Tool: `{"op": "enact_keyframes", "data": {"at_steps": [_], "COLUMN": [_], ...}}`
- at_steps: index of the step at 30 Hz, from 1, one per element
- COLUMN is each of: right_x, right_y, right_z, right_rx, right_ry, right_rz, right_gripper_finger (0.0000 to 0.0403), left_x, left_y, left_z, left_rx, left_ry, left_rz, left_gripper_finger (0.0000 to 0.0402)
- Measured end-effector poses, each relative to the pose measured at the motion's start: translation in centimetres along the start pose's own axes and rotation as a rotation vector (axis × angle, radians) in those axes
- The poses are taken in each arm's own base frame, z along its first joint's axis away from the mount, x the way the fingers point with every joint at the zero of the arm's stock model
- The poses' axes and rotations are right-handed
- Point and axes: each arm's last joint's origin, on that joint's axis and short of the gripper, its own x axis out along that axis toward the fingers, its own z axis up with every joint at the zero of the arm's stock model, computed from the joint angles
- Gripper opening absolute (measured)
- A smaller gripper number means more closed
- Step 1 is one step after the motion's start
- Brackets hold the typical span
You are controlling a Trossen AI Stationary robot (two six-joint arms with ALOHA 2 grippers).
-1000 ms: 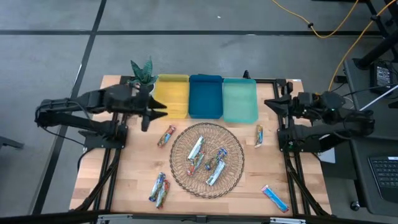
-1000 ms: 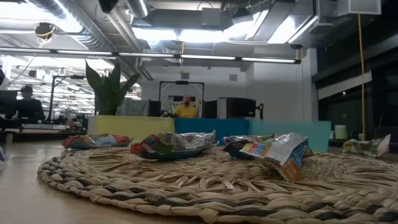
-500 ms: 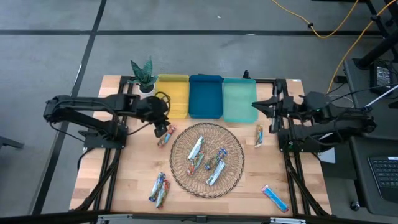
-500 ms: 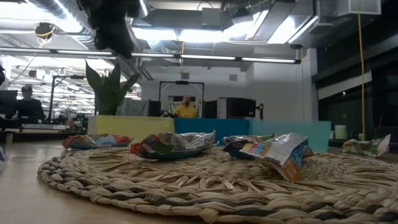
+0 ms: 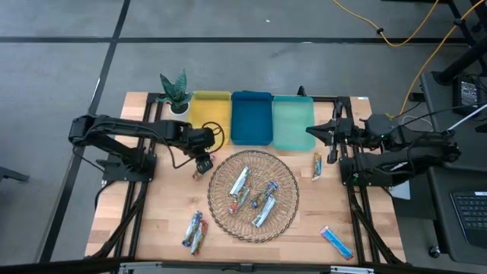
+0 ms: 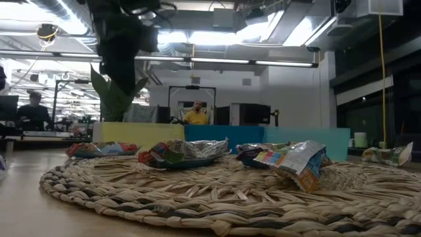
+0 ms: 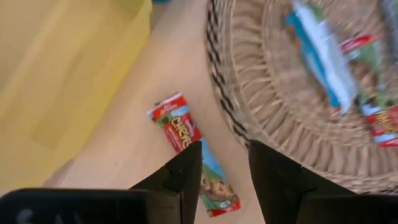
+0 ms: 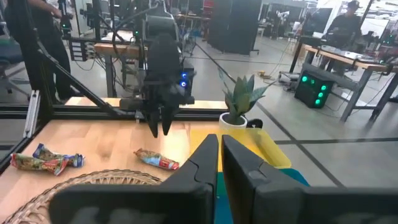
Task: Pick and place Granola Bars by type
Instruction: Put the red granola bar into the yellow bin
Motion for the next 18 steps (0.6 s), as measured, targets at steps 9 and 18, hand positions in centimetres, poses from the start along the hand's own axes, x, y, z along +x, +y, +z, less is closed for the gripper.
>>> {"op": "enact_keyframes", "data": {"at_steps": [9,18], "right_x": [0.0,0.0], "right_y": [0.0,0.0], "right_z": [-0.1,-0.2], "right_rx": [-0.005,-0.002], "right_ry": [0.012,0.016], "right_rz": [0.001,0.001], "right_gripper_finger": [0.0026,0.0026], "left_x": [3.6,5.7], "left_y": [-0.7,-1.0], "left_z": [-0.1,-0.3], "left_rx": [0.022,0.026], "left_ry": [0.134,0.203], "left_rz": [0.067,0.108], "left_gripper_finger": [0.0127,0.0205]}}
